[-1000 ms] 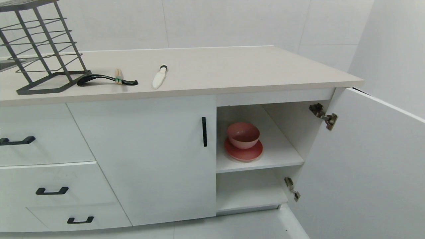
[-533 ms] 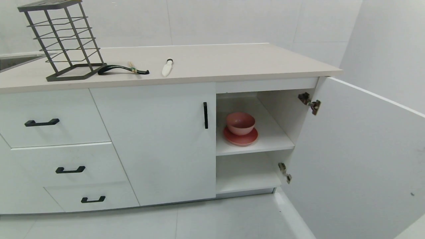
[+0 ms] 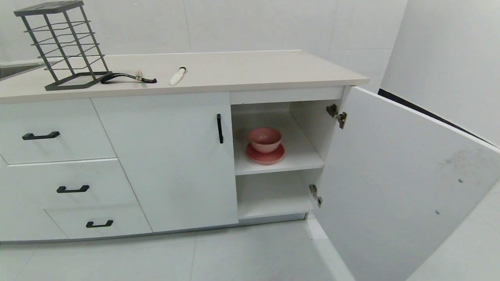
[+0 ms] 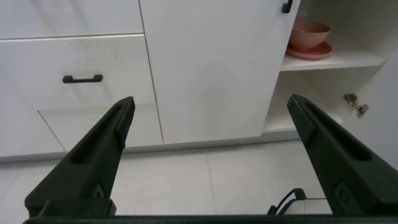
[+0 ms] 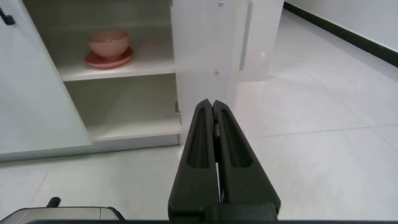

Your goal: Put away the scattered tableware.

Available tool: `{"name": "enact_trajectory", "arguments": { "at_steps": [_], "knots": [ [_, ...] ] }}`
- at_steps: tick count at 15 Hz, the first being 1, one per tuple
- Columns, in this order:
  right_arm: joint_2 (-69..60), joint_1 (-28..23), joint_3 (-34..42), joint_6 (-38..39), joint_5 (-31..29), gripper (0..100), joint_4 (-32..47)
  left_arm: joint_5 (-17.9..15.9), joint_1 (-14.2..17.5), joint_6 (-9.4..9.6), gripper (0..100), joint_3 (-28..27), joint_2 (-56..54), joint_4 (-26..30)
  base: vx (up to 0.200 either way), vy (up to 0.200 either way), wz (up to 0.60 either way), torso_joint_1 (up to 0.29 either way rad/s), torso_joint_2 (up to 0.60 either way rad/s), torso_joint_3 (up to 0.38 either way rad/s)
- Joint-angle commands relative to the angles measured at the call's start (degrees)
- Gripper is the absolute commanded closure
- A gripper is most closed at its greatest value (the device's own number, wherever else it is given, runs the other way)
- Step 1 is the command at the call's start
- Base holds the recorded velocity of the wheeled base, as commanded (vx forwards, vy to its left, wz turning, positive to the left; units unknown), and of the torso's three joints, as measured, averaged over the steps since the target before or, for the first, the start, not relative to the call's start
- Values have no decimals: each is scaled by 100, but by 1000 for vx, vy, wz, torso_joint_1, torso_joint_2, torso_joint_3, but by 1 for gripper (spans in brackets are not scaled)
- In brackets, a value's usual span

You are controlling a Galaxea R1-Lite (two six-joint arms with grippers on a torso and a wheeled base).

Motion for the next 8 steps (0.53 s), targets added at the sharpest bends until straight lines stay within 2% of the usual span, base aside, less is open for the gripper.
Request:
{"name": "enact_trajectory", "arguments": {
  "at_steps": [1,8],
  "knots": [
    [13,-7,1,0,0,100,-3,-2,0,4,0,0,-2,-7,0,-200,0,-2,7,2],
    [22,-7,1,0,0,100,-3,-2,0,-5,0,0,-2,-7,0,-200,0,4,3,1]
  ]
}}
